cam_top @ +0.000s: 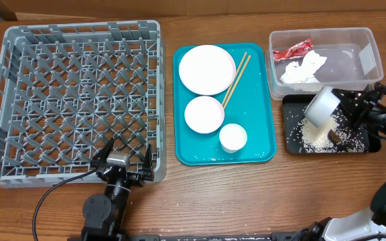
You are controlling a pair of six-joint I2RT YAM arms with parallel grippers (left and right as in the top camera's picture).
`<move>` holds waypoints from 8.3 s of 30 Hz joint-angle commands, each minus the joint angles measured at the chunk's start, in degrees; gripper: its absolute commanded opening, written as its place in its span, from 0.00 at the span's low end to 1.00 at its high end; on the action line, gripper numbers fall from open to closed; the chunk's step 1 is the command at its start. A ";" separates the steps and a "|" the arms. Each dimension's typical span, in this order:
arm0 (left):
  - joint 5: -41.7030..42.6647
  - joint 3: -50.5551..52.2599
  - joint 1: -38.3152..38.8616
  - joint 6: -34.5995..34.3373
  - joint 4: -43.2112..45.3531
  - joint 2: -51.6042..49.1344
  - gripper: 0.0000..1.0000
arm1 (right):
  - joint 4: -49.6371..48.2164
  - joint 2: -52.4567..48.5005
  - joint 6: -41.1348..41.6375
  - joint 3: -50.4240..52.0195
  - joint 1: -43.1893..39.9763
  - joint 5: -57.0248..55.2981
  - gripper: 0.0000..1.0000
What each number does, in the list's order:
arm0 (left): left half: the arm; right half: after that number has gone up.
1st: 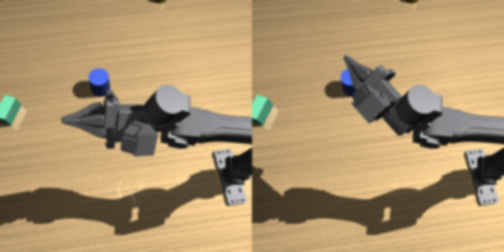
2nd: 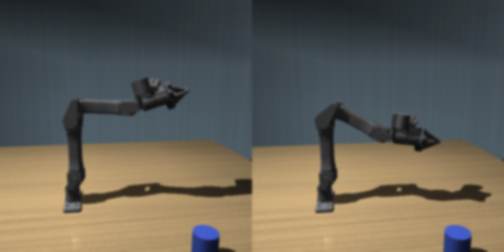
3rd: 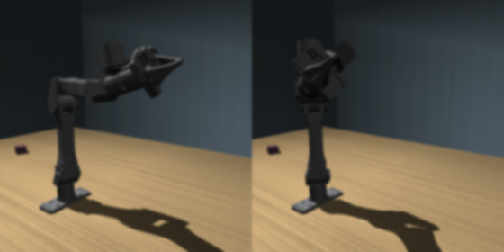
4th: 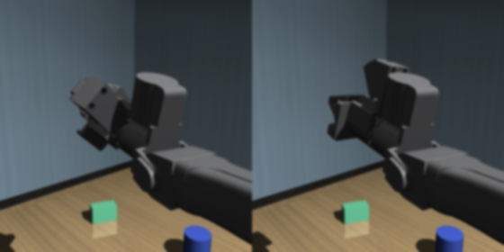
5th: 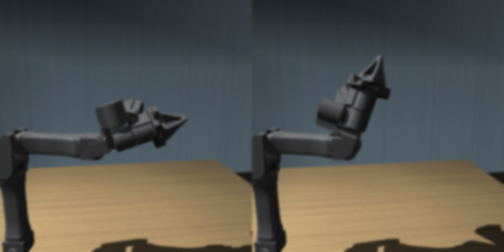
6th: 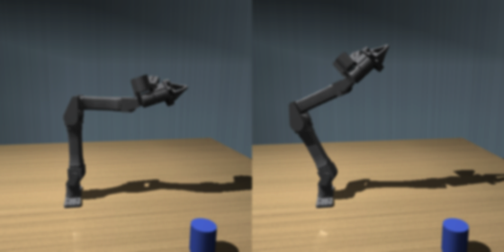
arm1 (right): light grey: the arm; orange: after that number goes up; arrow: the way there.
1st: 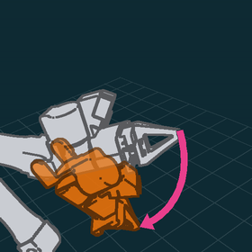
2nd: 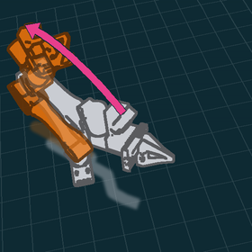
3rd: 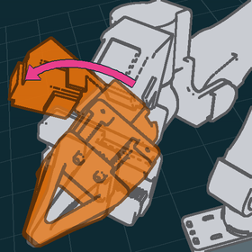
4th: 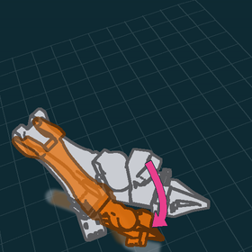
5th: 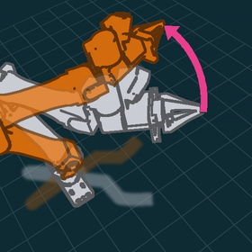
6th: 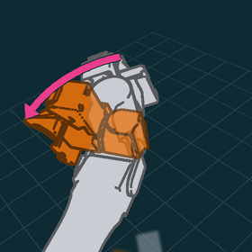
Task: Sort waste into correct bins and load items into the dishwasher
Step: 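Carry the rice bowl right and tip its contents onto the black tray, then return the emptied bowl to the teal tray with the right gripper, then grasp the small white cup on the teal tray with the right gripper, then lift the cup toward the left gripper and hand it over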
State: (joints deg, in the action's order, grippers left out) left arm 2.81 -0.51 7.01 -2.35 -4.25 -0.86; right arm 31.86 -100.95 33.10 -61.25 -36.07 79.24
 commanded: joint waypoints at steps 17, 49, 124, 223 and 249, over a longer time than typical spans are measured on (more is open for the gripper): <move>-0.22 0.24 -0.24 1.09 -0.04 0.50 1.00 | -9.18 0.66 -12.96 0.13 -1.75 10.12 0.04; -0.22 0.24 -0.24 1.09 -0.04 0.50 1.00 | 11.02 4.48 -15.58 -19.04 61.46 -90.38 0.04; -0.22 0.24 -0.24 1.09 -0.02 0.50 1.00 | 47.95 -6.62 2.78 -36.46 69.44 -78.77 0.40; 82.79 -59.71 -12.90 -19.61 -26.95 -82.12 1.00 | -23.19 12.94 2.10 -1.36 59.54 -20.15 0.04; 87.73 -59.71 -12.59 -22.56 -27.21 -82.12 0.70 | -45.09 2.78 15.37 -1.36 67.21 -21.09 0.04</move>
State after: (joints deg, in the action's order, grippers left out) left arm 87.72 -59.13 -6.09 -24.51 -31.51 -83.18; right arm -12.86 -97.03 48.03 -62.59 29.69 59.09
